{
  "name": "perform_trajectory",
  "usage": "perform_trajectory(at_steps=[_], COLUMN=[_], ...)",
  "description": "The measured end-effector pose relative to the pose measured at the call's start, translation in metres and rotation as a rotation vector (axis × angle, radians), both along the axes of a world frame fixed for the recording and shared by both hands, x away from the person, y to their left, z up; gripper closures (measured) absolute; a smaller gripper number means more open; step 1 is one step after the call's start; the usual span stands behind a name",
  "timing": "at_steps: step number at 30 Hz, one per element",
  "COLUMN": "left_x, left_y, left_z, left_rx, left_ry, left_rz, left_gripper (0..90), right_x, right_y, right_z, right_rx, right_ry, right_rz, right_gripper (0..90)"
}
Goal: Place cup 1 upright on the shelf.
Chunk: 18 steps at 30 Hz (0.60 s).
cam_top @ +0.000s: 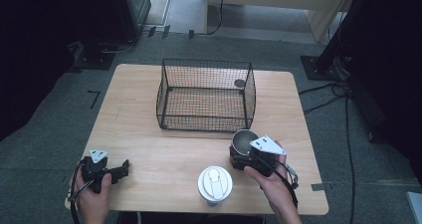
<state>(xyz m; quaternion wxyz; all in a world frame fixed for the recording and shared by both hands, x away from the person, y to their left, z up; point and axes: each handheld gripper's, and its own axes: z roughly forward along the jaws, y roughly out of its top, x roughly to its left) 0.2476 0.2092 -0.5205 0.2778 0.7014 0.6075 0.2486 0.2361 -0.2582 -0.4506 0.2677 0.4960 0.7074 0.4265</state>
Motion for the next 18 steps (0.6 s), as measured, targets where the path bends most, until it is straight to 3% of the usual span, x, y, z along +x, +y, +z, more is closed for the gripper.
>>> perform_trajectory(at_steps=[18], left_x=[0.000], left_y=[0.000], left_z=[0.000], left_rx=[-0.002], left_ry=[-0.001], left_rz=[0.001], left_gripper=[0.0], right_x=[0.002], right_y=[-0.005], right_z=[0.017], right_rx=[0.009], right_ry=[-0.049], right_rz=[-0.007], right_gripper=[6.9])
